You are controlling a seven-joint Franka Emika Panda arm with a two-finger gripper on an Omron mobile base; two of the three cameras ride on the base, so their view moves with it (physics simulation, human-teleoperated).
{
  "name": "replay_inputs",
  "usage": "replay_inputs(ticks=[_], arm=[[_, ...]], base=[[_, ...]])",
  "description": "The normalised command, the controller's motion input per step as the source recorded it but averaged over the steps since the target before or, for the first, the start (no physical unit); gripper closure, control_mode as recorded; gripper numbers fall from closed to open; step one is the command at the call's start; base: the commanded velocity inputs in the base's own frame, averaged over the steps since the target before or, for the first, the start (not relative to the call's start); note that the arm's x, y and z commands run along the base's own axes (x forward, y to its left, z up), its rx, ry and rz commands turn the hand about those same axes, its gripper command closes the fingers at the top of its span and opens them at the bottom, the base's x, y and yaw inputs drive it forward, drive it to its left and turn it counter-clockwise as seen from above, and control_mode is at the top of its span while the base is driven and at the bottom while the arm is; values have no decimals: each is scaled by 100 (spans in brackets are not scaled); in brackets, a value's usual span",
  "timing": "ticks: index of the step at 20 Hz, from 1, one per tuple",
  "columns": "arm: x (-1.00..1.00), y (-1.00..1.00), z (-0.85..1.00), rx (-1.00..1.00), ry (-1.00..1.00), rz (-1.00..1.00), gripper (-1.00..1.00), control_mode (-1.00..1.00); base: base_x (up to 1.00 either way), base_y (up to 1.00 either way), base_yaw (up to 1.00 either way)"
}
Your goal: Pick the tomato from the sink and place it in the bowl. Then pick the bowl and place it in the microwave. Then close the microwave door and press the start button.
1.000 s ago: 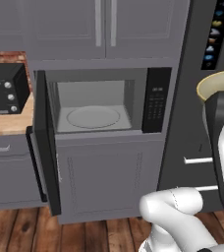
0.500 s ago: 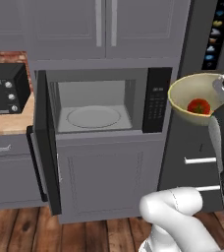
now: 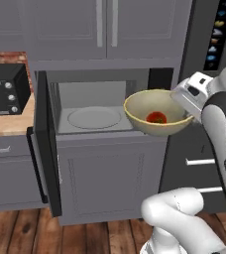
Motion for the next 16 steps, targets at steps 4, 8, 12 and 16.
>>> replay_inputs(ticks=[4,8,12,16], arm=[[100,33,-13,7,20,8,100,-100],[99,24,-19,8,13,0,100,-100],[85,29,-67,0,0,-3,100,-100],[67,24,-79,-1,-2,-8,100,-100]], base=[[0,0,0],[0,0,0],[0,0,0],[0,0,0]])
